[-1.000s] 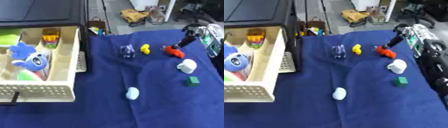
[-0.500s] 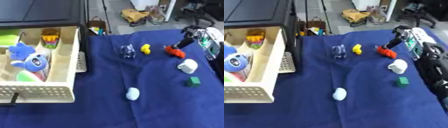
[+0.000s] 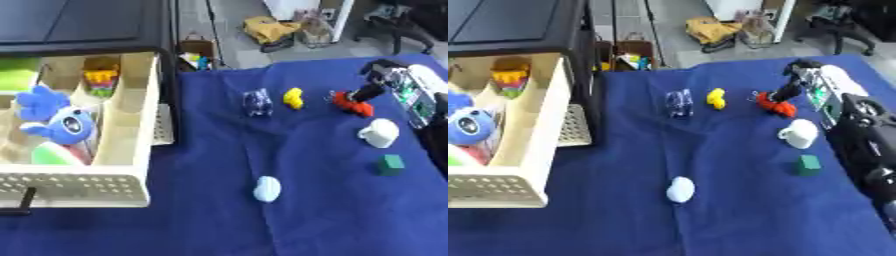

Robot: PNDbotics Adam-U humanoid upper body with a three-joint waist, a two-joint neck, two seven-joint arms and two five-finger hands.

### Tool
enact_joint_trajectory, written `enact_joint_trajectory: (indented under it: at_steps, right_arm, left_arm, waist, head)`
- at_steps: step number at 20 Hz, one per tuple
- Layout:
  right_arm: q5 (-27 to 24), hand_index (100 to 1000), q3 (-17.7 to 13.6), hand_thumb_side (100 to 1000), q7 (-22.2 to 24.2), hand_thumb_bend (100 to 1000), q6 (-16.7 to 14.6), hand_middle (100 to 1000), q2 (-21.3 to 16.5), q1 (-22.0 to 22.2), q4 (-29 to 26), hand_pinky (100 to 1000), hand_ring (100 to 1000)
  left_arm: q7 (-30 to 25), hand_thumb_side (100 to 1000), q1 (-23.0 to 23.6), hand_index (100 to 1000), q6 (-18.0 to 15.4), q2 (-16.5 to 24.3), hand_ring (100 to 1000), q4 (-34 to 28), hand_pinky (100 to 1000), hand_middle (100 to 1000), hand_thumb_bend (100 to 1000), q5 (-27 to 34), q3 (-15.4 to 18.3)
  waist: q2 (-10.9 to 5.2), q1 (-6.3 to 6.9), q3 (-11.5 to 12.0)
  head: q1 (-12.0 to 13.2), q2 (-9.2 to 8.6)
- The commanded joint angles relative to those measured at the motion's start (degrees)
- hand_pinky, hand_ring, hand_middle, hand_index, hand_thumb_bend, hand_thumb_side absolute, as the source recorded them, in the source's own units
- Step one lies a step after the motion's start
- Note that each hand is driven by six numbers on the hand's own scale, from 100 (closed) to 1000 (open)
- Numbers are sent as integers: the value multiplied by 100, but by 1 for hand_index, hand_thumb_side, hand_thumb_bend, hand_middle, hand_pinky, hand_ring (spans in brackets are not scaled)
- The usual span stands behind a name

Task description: Pick up objects from table and place into drawer.

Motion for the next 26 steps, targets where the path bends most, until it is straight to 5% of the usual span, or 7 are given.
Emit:
enact_joint_trajectory:
  at_steps: [1, 14, 26]
  right_arm:
    - [-20, 908, -22, 342, -85, 331, -32, 792, -114, -44, 2, 877, 900]
    - [-471, 915, -4, 408, -65, 356, -92, 780, -375, 23, -411, 884, 900]
    - [-724, 924, 46, 456, 182, 259, -147, 795, -917, 324, -1138, 895, 910]
  left_arm:
    - [13, 991, -96, 707, 1, 89, 483, -59, 369, 565, 163, -17, 41]
    - [28, 993, -65, 708, 10, 119, 482, -59, 367, 565, 167, -47, 40]
    - [11, 990, -70, 708, 6, 169, 483, -59, 370, 564, 171, -43, 37]
  waist:
    - [-85, 7, 5]
    - [-103, -1, -38]
    - [-170, -33, -91]
  head:
    - [-29, -61]
    - [54, -27]
    - [69, 34]
